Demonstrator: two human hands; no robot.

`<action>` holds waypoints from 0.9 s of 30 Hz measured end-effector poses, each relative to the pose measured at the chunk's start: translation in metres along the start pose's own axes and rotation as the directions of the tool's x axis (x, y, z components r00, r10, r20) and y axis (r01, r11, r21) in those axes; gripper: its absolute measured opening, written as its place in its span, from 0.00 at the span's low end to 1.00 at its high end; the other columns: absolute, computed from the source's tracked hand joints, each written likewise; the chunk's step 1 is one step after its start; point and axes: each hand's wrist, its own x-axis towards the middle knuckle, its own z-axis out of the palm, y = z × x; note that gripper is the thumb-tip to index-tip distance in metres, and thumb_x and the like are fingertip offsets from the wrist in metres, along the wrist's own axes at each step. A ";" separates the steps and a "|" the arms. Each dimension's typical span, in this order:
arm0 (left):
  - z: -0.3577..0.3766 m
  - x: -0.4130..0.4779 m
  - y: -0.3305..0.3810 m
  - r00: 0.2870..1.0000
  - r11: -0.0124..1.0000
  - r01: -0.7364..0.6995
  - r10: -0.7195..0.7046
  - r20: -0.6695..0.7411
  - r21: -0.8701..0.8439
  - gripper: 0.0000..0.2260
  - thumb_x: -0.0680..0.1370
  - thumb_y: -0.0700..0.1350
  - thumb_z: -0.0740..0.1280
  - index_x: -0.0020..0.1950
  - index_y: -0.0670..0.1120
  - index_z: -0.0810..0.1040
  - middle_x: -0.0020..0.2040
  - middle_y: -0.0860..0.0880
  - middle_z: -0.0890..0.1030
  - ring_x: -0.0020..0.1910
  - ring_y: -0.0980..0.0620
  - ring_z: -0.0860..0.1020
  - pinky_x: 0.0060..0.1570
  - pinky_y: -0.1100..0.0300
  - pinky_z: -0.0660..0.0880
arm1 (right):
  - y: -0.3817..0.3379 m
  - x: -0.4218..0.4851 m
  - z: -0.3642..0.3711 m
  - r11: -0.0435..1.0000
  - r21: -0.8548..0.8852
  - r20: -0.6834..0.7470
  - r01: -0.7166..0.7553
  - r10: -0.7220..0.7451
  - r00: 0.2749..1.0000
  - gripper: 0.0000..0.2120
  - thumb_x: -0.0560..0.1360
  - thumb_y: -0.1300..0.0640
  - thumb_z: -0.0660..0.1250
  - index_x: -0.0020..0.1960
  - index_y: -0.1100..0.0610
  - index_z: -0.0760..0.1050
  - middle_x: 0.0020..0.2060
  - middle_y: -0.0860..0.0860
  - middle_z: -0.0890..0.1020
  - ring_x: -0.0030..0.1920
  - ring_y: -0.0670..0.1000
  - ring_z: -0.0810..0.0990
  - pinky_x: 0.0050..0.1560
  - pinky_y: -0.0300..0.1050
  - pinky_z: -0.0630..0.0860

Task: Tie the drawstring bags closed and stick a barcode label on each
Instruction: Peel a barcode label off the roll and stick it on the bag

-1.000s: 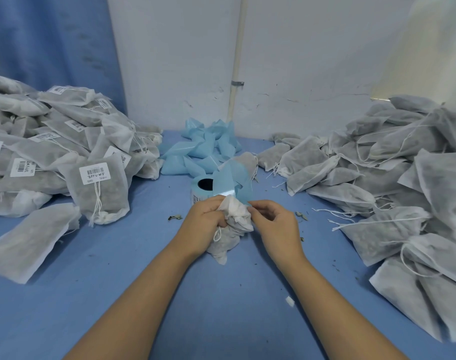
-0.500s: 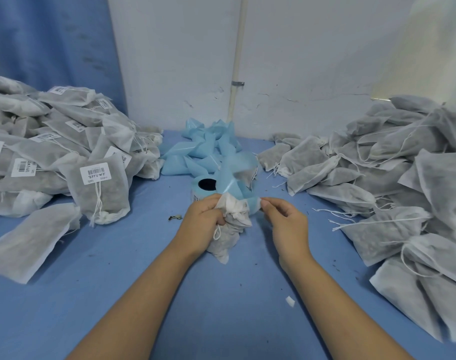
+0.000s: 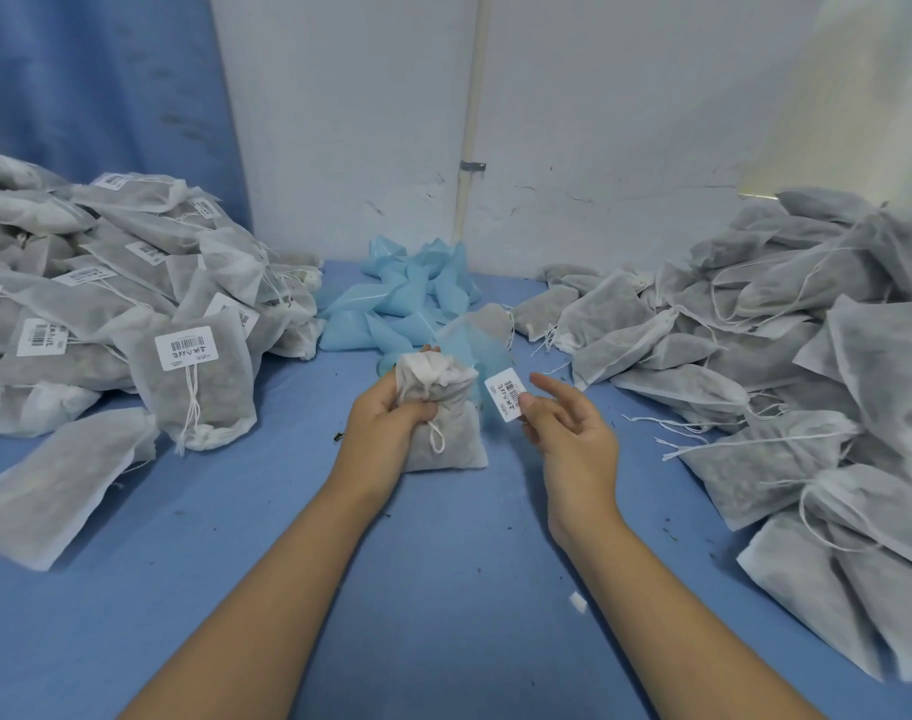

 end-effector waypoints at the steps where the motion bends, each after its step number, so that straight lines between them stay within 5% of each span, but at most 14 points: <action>1: 0.000 0.000 0.000 1.000 1.000 -0.004 0.004 -0.011 -0.017 0.23 0.74 0.27 0.61 0.59 0.52 0.76 0.51 0.60 0.82 0.50 0.62 0.80 0.44 0.72 0.74 | 0.000 0.000 0.001 1.000 0.005 0.015 -0.004 0.004 1.000 0.11 0.75 0.65 0.68 0.52 0.50 0.79 0.35 0.47 0.85 0.37 0.41 0.80 0.44 0.32 0.76; 4: 0.000 0.000 0.001 0.999 1.000 -0.016 0.015 -0.043 -0.025 0.21 0.75 0.28 0.63 0.58 0.53 0.76 0.50 0.59 0.81 0.48 0.64 0.80 0.43 0.73 0.74 | -0.001 -0.002 0.004 0.996 0.055 0.042 -0.076 0.074 0.996 0.12 0.75 0.66 0.68 0.55 0.54 0.80 0.38 0.46 0.85 0.41 0.42 0.82 0.49 0.35 0.78; 12: 0.007 0.000 0.003 0.974 0.999 -0.033 0.025 -0.225 -0.035 0.10 0.75 0.36 0.69 0.50 0.50 0.79 0.48 0.54 0.84 0.47 0.58 0.82 0.46 0.66 0.78 | -0.007 -0.011 0.018 0.965 0.130 0.045 -0.229 0.225 0.973 0.02 0.73 0.61 0.71 0.43 0.55 0.81 0.37 0.49 0.85 0.38 0.45 0.80 0.34 0.32 0.74; 17: 0.017 0.001 0.009 0.941 0.991 -0.135 0.122 -0.314 -0.020 0.07 0.74 0.37 0.70 0.45 0.49 0.79 0.40 0.57 0.83 0.40 0.62 0.81 0.39 0.69 0.75 | -0.013 -0.017 0.024 0.886 0.291 0.135 -0.361 0.336 0.932 0.02 0.72 0.62 0.72 0.42 0.57 0.79 0.38 0.52 0.85 0.34 0.45 0.83 0.31 0.31 0.75; 27: 0.032 -0.003 0.017 0.953 0.981 -0.156 0.118 -0.278 -0.118 0.05 0.76 0.39 0.69 0.46 0.49 0.79 0.37 0.58 0.84 0.38 0.63 0.81 0.36 0.70 0.74 | -0.009 -0.020 0.024 0.902 0.145 0.178 -0.406 0.380 0.908 0.03 0.73 0.59 0.71 0.43 0.58 0.79 0.36 0.50 0.85 0.35 0.44 0.83 0.31 0.30 0.74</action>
